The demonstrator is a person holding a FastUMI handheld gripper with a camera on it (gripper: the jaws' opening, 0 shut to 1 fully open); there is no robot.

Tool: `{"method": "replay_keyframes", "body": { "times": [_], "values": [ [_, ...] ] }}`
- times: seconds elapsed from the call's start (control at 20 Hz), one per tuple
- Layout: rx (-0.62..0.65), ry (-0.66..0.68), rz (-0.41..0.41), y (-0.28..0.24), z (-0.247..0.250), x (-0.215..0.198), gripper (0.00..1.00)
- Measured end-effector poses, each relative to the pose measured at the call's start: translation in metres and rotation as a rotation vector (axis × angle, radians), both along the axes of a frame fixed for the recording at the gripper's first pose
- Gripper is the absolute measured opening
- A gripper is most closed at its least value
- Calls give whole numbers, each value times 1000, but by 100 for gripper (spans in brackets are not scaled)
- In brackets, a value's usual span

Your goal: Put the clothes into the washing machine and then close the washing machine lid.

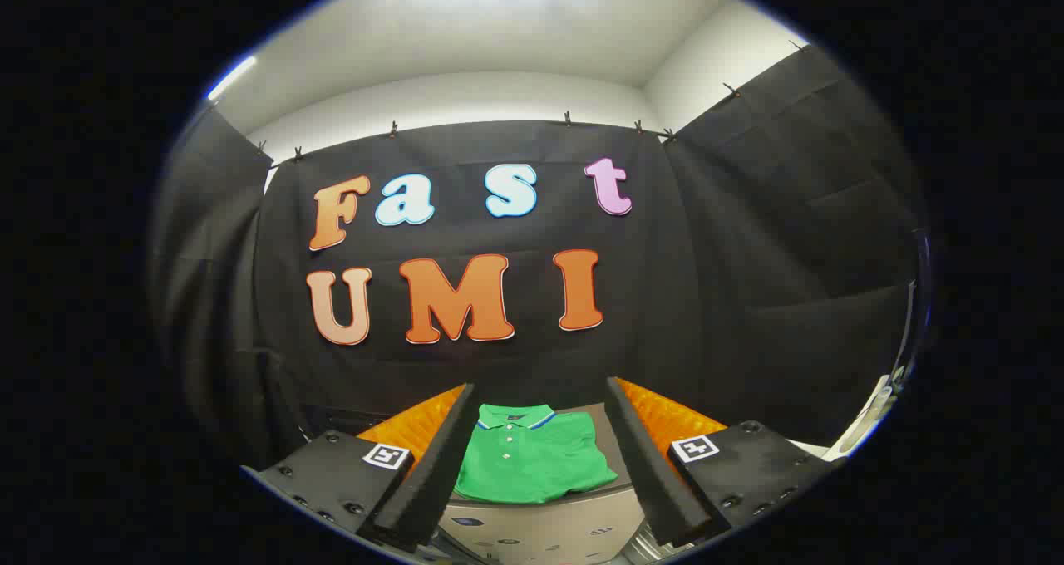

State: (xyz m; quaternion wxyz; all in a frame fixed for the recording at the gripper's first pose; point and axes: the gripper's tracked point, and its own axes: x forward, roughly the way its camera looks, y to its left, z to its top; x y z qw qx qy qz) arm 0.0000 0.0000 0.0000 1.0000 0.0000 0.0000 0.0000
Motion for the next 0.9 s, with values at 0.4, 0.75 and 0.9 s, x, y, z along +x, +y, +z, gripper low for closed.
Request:
{"method": "replay_keyframes", "body": {
  "times": [0.4, 0.75, 0.9],
  "values": [
    [8, -13, -32, -10, 3, -2, 99],
    [-24, 7, -57, -21, -2, -12, 99],
    [-9, 17, -60, -22, -5, -10, 98]
  ]
}}
